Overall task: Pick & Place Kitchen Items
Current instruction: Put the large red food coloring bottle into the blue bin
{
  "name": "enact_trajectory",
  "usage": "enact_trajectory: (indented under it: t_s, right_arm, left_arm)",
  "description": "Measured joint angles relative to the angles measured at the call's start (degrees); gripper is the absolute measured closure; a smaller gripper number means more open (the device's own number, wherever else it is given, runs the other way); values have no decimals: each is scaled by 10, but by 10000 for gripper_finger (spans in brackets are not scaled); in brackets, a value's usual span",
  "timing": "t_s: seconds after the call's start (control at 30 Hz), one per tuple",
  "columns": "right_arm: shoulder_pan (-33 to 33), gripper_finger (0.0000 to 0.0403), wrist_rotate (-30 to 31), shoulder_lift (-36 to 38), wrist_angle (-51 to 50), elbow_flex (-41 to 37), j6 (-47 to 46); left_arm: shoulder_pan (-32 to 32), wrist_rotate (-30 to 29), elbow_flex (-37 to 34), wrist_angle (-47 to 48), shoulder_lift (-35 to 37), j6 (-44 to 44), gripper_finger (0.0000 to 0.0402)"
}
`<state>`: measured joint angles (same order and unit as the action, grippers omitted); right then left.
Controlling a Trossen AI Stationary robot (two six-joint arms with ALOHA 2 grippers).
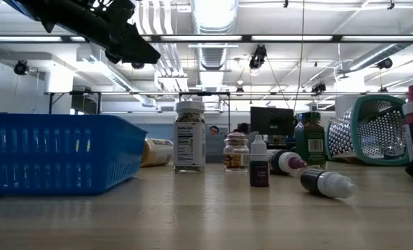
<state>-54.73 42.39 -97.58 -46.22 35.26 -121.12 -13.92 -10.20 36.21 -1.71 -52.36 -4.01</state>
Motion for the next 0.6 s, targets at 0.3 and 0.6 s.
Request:
enact_trajectory:
  t_s: [0.3,0.6]
  right_arm:
    - [2,222,0,0,1,-2,0]
    - [2,278,-4,51,4,-2,36]
  left_arm:
    - [0,0,0,0,0,-1,184]
    - [0,0,0,-1,0,2,184]
